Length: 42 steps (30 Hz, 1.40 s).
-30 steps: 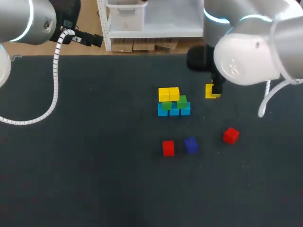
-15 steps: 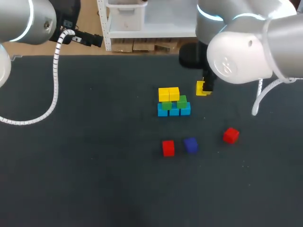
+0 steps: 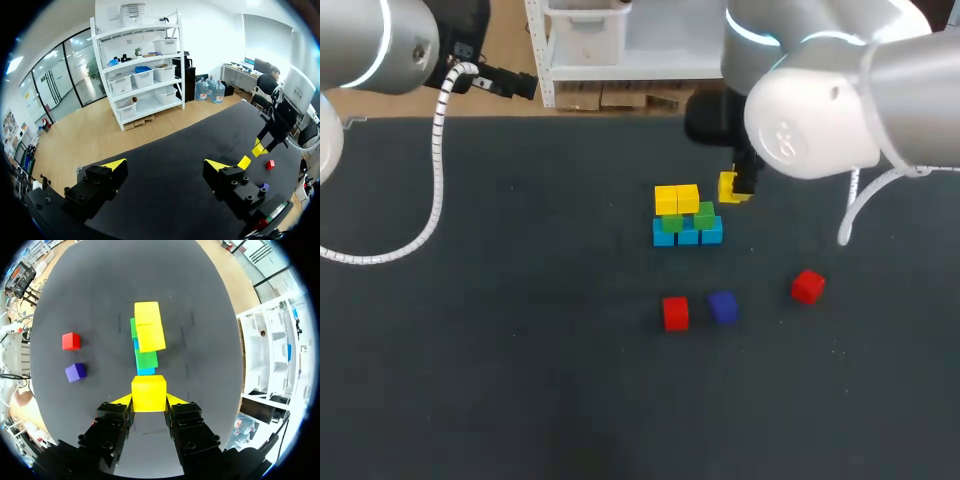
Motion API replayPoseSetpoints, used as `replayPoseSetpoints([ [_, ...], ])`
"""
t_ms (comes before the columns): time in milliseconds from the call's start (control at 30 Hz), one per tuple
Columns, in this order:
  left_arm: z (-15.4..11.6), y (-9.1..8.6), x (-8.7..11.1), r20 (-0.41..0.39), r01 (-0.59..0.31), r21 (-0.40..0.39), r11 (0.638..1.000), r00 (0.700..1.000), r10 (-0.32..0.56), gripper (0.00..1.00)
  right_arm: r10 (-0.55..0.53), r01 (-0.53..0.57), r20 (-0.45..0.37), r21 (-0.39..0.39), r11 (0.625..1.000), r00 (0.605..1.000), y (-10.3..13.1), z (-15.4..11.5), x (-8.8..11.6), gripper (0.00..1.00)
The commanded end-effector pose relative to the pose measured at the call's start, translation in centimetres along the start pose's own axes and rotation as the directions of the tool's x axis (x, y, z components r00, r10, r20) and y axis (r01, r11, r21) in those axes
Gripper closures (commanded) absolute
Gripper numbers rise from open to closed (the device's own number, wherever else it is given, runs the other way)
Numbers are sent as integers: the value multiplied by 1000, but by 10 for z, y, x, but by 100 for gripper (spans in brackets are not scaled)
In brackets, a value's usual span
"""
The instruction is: Place the blue cubes, place green cubes on the blue cubes, place the yellow cubes on the green cubes, then place the red cubes on the yellow cubes, and place purple cube on the red cubes.
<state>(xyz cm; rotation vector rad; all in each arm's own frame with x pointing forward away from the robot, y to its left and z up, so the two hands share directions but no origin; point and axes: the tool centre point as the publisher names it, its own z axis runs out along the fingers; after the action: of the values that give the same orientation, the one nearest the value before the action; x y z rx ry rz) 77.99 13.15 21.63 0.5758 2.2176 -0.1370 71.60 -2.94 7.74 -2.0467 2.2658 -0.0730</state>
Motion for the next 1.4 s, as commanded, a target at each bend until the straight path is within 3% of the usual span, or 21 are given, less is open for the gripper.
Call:
replayPoseSetpoints([
  [33, 0, 0, 1, 3, 1, 2, 1000, 1000, -1, 0, -15, 15, 3, -8, 1000, 1000, -1, 2, -6, 100],
  [567, 0, 0, 1, 3, 1, 2, 1000, 1000, -1, 0, -51, 51, -16, -28, 998, 999, 2, 15, -20, 100],
  [1400, 0, 0, 1, 3, 1, 2, 1000, 1000, -1, 0, -66, 64, -37, -47, 997, 997, -1, 26, -26, 97],
])
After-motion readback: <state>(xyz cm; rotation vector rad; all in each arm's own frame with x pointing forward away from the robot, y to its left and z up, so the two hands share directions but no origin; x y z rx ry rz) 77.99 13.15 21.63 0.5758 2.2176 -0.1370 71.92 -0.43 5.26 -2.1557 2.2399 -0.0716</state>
